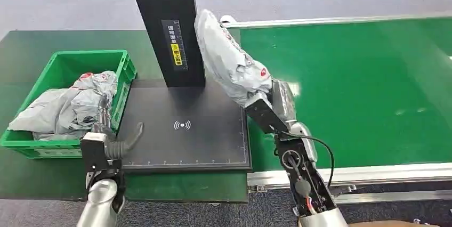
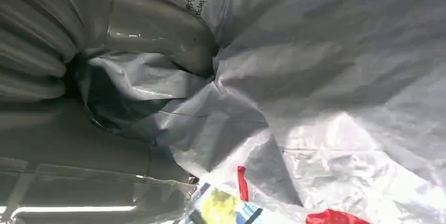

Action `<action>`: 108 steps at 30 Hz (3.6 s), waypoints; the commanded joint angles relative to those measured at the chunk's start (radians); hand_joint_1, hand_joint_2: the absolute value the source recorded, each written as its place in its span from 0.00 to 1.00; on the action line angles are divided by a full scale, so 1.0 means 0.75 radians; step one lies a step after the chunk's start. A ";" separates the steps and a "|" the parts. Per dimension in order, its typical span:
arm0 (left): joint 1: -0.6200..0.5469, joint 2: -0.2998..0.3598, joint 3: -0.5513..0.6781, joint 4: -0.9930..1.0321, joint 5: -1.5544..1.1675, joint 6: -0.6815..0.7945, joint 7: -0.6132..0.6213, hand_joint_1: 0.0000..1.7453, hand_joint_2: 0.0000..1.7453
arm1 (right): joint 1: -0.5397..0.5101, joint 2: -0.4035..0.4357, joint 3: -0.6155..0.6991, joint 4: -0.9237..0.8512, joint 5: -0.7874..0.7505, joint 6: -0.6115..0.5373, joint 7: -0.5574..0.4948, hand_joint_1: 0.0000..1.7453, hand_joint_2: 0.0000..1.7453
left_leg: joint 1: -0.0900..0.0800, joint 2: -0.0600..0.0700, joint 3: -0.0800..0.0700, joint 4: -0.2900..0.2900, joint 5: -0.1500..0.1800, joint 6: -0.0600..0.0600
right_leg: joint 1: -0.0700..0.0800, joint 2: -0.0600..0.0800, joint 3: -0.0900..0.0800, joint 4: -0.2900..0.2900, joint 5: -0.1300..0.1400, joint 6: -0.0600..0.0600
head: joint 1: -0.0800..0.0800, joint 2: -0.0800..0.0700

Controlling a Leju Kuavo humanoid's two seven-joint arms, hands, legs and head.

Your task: Moved the parcel from conveyor to table for the left to box.

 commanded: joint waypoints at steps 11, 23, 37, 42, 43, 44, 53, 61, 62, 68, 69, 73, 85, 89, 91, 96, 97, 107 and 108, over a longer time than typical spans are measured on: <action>-0.161 0.041 0.150 0.119 -0.018 0.013 0.026 0.00 1.00 | -0.290 0.197 0.290 0.878 0.162 0.080 0.102 1.00 1.00 | 0.001 0.000 0.003 -0.002 0.000 0.001 | 0.001 0.001 0.002 -0.002 0.000 0.000 | 0.001 0.001; -0.162 0.039 0.149 0.121 -0.020 0.013 0.027 0.00 1.00 | -0.297 0.196 0.289 0.881 0.161 0.081 0.099 1.00 1.00 | 0.000 -0.002 0.001 -0.001 0.001 0.000 | 0.000 -0.001 0.001 -0.001 0.000 -0.001 | 0.000 0.000; -0.209 0.024 0.153 0.184 -0.046 -0.014 0.033 0.00 1.00 | -0.276 0.197 0.187 0.884 -0.067 0.331 -0.027 0.00 1.00 | 0.000 -0.005 0.001 -0.002 0.002 0.001 | 0.001 -0.004 0.002 -0.002 0.001 -0.001 | 0.001 0.000; -0.208 0.024 0.165 0.173 -0.062 -0.017 0.030 0.00 1.00 | -0.249 0.203 0.180 0.771 -0.215 0.450 -0.106 0.00 0.00 | 0.000 -0.002 0.001 -0.001 0.000 0.000 | 0.000 -0.001 0.000 -0.001 0.000 0.000 | 0.001 0.000; -0.199 0.025 0.134 0.154 -0.105 -0.017 0.013 0.00 1.00 | -0.210 0.202 0.088 0.658 -0.459 0.616 -0.276 0.00 0.00 | 0.000 -0.003 0.001 -0.002 0.001 0.001 | 0.001 -0.002 0.001 -0.002 0.000 -0.001 | 0.001 0.000; -0.197 0.022 0.119 0.145 -0.117 -0.021 0.015 0.00 1.00 | -0.189 0.185 0.102 0.579 -0.518 0.639 -0.268 0.00 0.00 | 0.000 -0.003 0.000 -0.001 0.001 0.001 | 0.000 -0.003 0.000 -0.001 0.000 0.000 | 0.001 0.000; -0.181 0.052 -0.087 0.033 -0.203 -0.089 0.037 0.00 1.00 | -0.111 0.082 0.126 0.053 -0.660 0.299 -0.303 0.00 1.00 | 0.000 -0.005 -0.002 0.001 0.001 0.001 | 0.000 -0.005 -0.002 -0.001 0.000 0.000 | 0.001 0.000; -0.080 0.065 -0.320 -0.131 -0.394 -0.205 0.205 0.00 1.00 | 0.117 -0.066 -0.111 -0.429 -0.397 -0.059 -0.215 0.00 1.00 | 0.001 -0.016 0.001 -0.002 0.001 0.002 | 0.001 -0.015 0.005 -0.006 -0.002 0.001 | 0.000 0.000; -0.087 0.064 -0.339 -0.116 -0.426 -0.210 0.230 0.00 1.00 | 0.140 -0.076 -0.163 -0.424 -0.367 -0.077 -0.198 0.00 1.00 | 0.001 -0.015 -0.001 0.000 0.001 0.002 | 0.001 -0.014 0.003 -0.004 -0.002 0.001 | 0.001 0.000; -0.136 0.055 -0.418 0.033 -0.533 -0.261 0.300 0.00 1.00 | 0.311 -0.114 -0.341 -0.341 -0.345 -0.100 -0.286 0.00 1.00 | 0.000 -0.016 0.002 -0.003 0.001 0.002 | 0.000 -0.013 0.008 -0.009 -0.001 0.001 | 0.001 0.000; -0.137 0.055 -0.418 0.036 -0.534 -0.261 0.300 0.00 1.00 | 0.313 -0.108 -0.340 -0.342 -0.344 -0.100 -0.287 0.00 1.00 | 0.001 -0.017 0.003 -0.004 0.001 0.002 | 0.001 -0.014 0.009 -0.010 0.000 0.001 | 0.001 0.001; -0.144 0.071 -0.441 0.046 -0.573 -0.289 0.338 0.00 1.00 | 0.323 -0.100 -0.336 -0.353 -0.337 -0.103 -0.254 0.00 1.00 | 0.000 -0.005 0.000 -0.001 -0.002 0.002 | -0.001 -0.004 0.002 -0.004 0.000 0.000 | 0.001 0.000; -0.442 0.034 -0.559 0.808 -0.675 -0.250 0.291 0.00 1.00 | 0.401 -0.078 -0.363 -0.298 -0.413 -0.032 -0.267 0.00 1.00 | -0.001 -0.008 0.002 -0.003 0.001 0.002 | -0.001 -0.006 0.004 -0.006 0.001 0.000 | 0.001 0.000; -0.515 0.006 -0.580 0.939 -0.713 -0.219 0.289 0.00 1.00 | 0.404 -0.078 -0.364 -0.300 -0.414 -0.029 -0.266 0.00 1.00 | 0.000 -0.009 0.002 -0.002 0.001 0.002 | 0.000 -0.007 0.004 -0.006 0.001 0.000 | 0.001 0.000; -0.539 -0.003 -0.595 0.992 -0.733 -0.196 0.294 0.00 1.00 | 0.408 -0.078 -0.365 -0.307 -0.415 -0.028 -0.264 0.00 1.00 | 0.000 -0.007 0.004 -0.003 0.000 0.002 | 0.000 -0.005 0.005 -0.007 0.001 0.001 | 0.001 0.000; -0.622 -0.039 -0.645 1.135 -0.805 -0.147 0.336 0.00 1.00 | 0.405 -0.068 -0.376 -0.311 -0.422 -0.009 -0.255 0.00 1.00 | -0.001 -0.008 0.003 -0.002 0.000 0.003 | -0.001 -0.005 0.005 -0.005 0.000 0.001 | 0.001 0.001; -0.625 -0.043 -0.649 1.149 -0.813 -0.117 0.338 0.08 1.00 | 0.402 -0.061 -0.381 -0.305 -0.421 -0.009 -0.255 0.00 1.00 | 0.000 -0.006 0.002 -0.001 -0.001 0.002 | 0.000 -0.004 0.004 -0.005 0.000 0.001 | 0.001 0.000; -0.618 -0.024 -0.625 1.098 -0.806 -0.046 0.303 1.00 1.00 | 0.422 -0.063 -0.431 -0.321 -0.418 -0.012 -0.254 0.00 1.00 | 0.000 -0.004 0.005 -0.001 -0.001 0.002 | 0.000 -0.001 0.006 -0.004 0.001 0.001 | 0.000 0.000; -0.615 -0.022 -0.623 1.088 -0.805 -0.043 0.293 1.00 1.00 | 0.428 -0.065 -0.434 -0.327 -0.418 -0.014 -0.253 0.00 1.00 | -0.001 -0.004 0.006 -0.003 0.000 0.002 | -0.001 -0.001 0.007 -0.006 0.002 0.001 | 0.001 0.000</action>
